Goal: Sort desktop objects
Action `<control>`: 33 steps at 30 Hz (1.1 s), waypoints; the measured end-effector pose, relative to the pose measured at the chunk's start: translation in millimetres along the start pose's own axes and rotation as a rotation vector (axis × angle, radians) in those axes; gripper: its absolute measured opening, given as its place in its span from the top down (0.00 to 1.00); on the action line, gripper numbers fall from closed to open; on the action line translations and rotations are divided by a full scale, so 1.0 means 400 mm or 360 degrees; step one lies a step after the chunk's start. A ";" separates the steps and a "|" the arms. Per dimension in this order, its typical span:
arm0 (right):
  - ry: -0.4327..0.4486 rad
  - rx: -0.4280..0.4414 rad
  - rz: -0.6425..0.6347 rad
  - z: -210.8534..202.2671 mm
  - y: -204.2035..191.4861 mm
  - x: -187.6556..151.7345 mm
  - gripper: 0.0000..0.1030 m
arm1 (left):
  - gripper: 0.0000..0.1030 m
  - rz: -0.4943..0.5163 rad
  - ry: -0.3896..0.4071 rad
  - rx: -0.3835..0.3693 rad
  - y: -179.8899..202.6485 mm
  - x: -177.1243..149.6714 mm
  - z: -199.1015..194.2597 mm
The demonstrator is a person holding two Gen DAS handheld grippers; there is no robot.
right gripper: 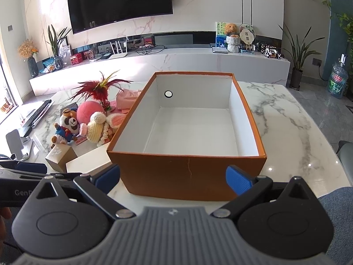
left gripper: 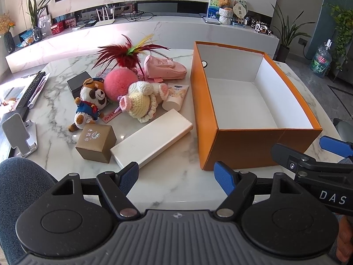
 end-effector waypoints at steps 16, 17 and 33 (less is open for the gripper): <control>0.0074 0.0032 -0.0048 -0.008 -0.024 0.025 0.01 | 0.14 -0.0086 0.0067 -0.0097 -0.045 0.019 -0.013; 0.0095 0.0038 -0.0069 -0.009 -0.032 0.030 0.01 | 0.14 -0.0093 0.0072 -0.0108 -0.052 0.023 -0.013; 0.0024 0.0364 -0.0230 0.103 -0.211 0.132 0.45 | 0.60 -0.0235 0.0070 -0.0030 -0.258 0.092 0.028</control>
Point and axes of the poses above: each gripper's, at about its wrist camera, not at the fingertips, and z roughly the way its jaws point, y to its right, x to its top, the point moved 7 cm from there along z, roughly the way its jaws point, and after that the axes turned 5 degrees about -y, right-handed, at the moved point
